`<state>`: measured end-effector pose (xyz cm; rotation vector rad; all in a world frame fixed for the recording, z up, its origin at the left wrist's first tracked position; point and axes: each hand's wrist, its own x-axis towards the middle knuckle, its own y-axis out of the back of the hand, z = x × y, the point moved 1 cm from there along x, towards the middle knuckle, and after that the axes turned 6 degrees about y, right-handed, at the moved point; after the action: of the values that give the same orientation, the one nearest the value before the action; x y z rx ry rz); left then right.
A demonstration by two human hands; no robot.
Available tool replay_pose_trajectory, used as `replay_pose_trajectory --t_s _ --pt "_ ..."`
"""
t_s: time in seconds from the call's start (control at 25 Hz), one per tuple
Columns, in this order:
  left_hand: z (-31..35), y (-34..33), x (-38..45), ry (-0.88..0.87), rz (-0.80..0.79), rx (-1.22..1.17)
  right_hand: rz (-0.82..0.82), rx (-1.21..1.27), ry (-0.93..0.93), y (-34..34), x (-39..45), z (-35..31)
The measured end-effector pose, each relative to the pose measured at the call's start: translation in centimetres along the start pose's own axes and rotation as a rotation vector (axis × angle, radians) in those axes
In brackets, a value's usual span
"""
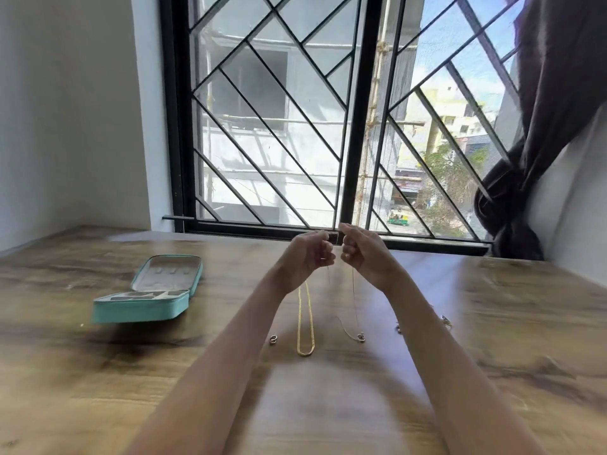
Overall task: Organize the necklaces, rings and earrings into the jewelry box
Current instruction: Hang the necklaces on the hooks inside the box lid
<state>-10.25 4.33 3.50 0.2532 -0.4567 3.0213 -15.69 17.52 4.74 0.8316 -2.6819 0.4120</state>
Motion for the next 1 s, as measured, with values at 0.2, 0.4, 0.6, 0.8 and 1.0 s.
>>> replay_pose_trajectory --t_s 0.2,0.4,0.6,0.8,1.0 --pt "1.6 1.7 -0.5 -0.131 0.019 -0.43 -0.148 -0.127 -0.105 -0.1 -0.7 1.8" --pt "2.2 4.3 -0.7 -0.248 0.189 -0.623 -0.187 -0.271 -0.191 0.1 -1.5 3.0" --pt "2.6 4.7 -1.0 -0.321 0.26 -0.643 -0.21 -0.317 -0.186 -0.3 -1.6 2.9" --pt "2.3 3.6 -0.4 -0.253 0.249 -0.371 -0.24 -0.427 -0.086 -1.5 -1.8 2.3" --pt "1.1 1.5 -0.2 -0.054 0.196 0.07 -0.188 -0.505 0.018 -2.4 -1.9 1.2"
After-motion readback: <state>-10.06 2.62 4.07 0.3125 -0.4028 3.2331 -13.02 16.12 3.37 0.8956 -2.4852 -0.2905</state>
